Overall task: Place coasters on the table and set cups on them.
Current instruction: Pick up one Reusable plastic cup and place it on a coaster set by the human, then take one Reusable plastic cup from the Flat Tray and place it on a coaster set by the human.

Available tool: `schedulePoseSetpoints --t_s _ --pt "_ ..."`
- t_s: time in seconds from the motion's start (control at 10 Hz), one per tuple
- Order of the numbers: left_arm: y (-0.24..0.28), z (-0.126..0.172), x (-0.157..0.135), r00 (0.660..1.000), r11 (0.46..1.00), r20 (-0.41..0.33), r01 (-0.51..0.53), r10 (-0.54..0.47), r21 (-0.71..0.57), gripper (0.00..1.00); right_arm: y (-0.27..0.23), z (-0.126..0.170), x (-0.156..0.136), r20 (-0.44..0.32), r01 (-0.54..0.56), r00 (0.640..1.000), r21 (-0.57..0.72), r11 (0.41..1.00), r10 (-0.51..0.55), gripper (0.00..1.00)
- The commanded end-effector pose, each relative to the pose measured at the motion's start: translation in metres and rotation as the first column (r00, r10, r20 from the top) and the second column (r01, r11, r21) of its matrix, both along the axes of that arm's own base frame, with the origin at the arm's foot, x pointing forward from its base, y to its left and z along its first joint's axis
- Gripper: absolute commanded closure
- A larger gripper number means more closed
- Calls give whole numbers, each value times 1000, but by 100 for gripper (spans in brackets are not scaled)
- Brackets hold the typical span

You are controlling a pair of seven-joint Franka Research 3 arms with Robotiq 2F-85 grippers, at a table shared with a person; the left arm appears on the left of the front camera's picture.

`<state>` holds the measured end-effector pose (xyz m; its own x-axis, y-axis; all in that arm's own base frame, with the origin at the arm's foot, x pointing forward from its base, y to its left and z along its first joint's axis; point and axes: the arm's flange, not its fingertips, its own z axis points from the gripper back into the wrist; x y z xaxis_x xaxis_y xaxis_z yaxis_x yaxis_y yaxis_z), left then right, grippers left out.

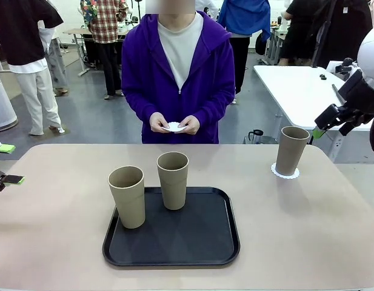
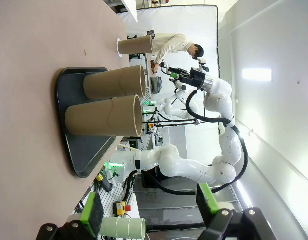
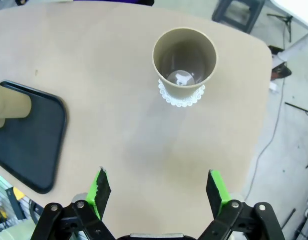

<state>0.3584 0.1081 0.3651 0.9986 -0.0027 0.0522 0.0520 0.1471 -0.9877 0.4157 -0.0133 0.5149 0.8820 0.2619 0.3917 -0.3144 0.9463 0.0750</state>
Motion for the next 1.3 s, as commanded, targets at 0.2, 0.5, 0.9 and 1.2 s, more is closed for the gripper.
schedulePoseSetpoints --t_s 0.2,0.5,0.9,1.2 --pt "1 2 -1 1000 1000 13 -1 1 -13 0 -1 -7 -2 28 -31 999 11 999 30 0" --pt "1 2 -1 1000 1000 13 -1 1 -13 0 -1 -7 -2 28 -31 999 11 999 30 0" --pt "1 2 -1 1000 1000 13 -1 1 -13 0 -1 -7 -2 28 -31 999 11 999 30 0" --pt "1 2 -1 1000 1000 13 -1 1 -13 0 -43 -2 -7 -195 27 979 397 917 55 0"
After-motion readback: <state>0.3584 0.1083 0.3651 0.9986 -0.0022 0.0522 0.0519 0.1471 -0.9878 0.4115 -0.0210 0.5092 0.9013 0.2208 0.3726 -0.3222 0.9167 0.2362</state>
